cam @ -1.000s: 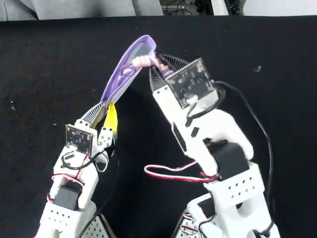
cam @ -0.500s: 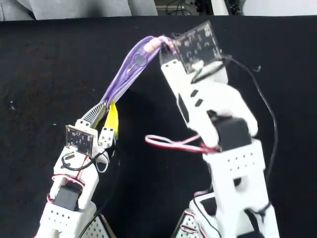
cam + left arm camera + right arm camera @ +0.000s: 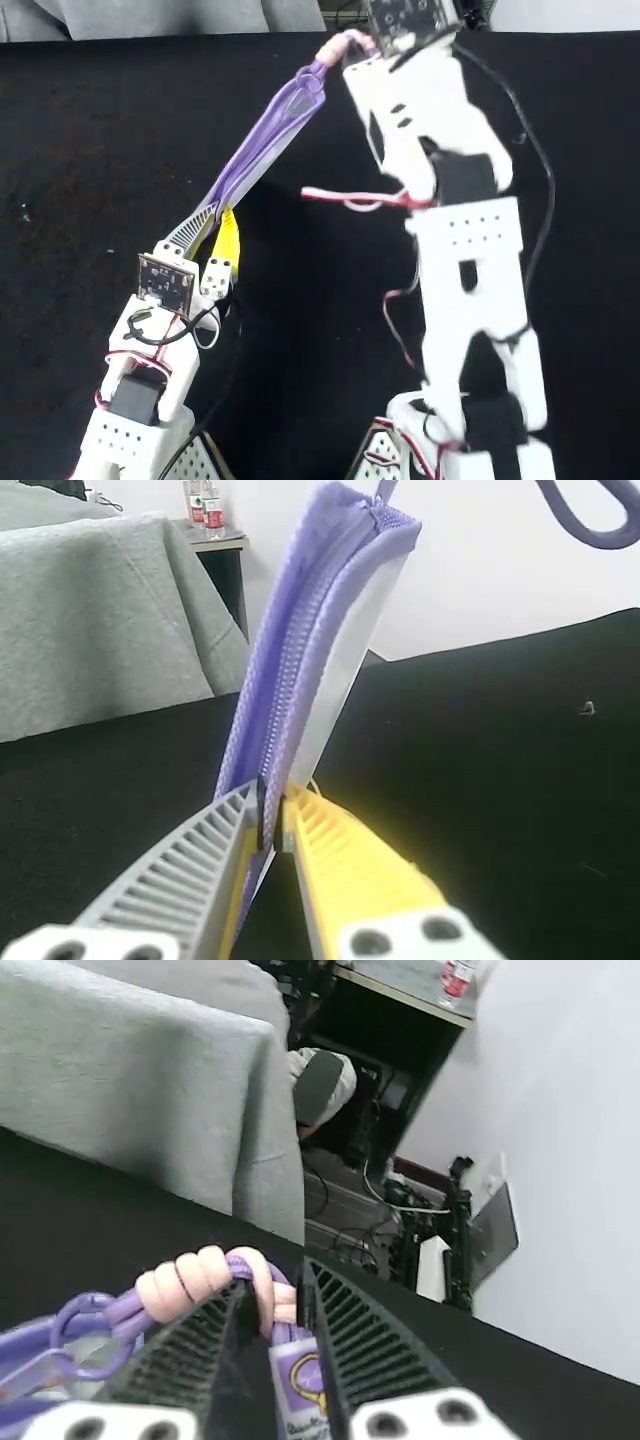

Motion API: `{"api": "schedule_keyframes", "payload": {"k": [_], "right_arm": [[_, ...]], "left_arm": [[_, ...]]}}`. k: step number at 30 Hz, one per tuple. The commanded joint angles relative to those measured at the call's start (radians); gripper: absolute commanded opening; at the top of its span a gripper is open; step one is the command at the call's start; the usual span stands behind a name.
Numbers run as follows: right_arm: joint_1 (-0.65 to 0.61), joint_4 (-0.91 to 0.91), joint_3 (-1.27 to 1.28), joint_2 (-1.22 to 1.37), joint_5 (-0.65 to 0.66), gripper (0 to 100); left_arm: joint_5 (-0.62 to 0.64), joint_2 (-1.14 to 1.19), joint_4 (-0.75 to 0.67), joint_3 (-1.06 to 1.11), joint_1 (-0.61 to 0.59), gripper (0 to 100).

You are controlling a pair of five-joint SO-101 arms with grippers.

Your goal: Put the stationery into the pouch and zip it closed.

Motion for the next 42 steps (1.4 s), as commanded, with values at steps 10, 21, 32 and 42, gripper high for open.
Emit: {"api": "schedule_keyframes", "payload": {"k": [10,21,32,42], "right_arm": [[0.201,-0.006,-0.332,0.269,0.003,1.1],[0.124,0.348,-0.455,0.283,-0.110,10.9],[-0.058,0.249,-0.061,0.005,-0.210,19.2],[-0.181,-0.212,0.608,-0.360,-0.218,19.1]], "left_arm": [[-0.012,0.015,0.040,0.025,-0.019,3],[-0.012,0.015,0.040,0.025,-0.019,3],[-0.012,0.015,0.040,0.025,-0.018,3],[-0.012,0.015,0.040,0.025,-0.015,3]]}}
